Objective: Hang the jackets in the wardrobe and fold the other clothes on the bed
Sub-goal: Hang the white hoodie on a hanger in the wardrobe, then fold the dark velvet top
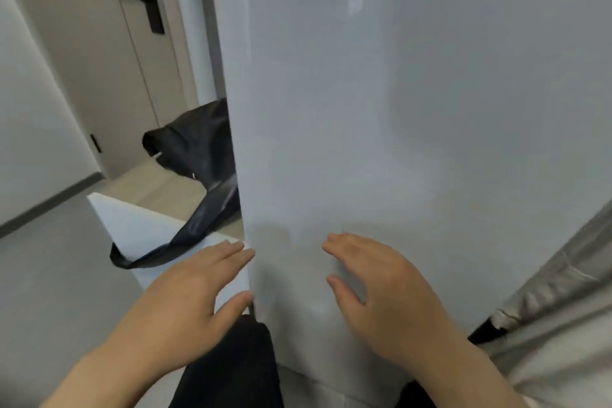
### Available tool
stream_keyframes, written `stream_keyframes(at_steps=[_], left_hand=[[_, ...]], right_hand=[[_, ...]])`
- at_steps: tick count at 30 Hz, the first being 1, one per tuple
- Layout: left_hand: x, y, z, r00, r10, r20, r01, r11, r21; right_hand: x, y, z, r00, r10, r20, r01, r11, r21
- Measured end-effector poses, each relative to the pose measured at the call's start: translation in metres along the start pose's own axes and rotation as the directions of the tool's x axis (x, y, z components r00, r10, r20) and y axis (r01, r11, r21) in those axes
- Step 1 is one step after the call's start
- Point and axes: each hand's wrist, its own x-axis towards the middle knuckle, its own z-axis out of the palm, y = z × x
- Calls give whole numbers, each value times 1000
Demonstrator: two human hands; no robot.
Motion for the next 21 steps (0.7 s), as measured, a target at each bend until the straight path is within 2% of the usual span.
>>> stream_keyframes(at_steps=[6,13,18,21], left_hand=[[-35,-46,-13,980,-182,-82,183,983,4],[-83,-78,-22,934,-340,-112,341,940,-10],[-142,-95,-47,849,-495,-182,503,864,-5],[-196,-109,-64,762,-587,-273,605,796,-22]], right_hand=[[31,-17,41,982,-118,146,124,992,-35],[56,-59,85,947,-216,238,207,976,63],[77,-125,125,910,-354,217,320,931,177],[87,-181,153,846,-435,309,347,888,301]])
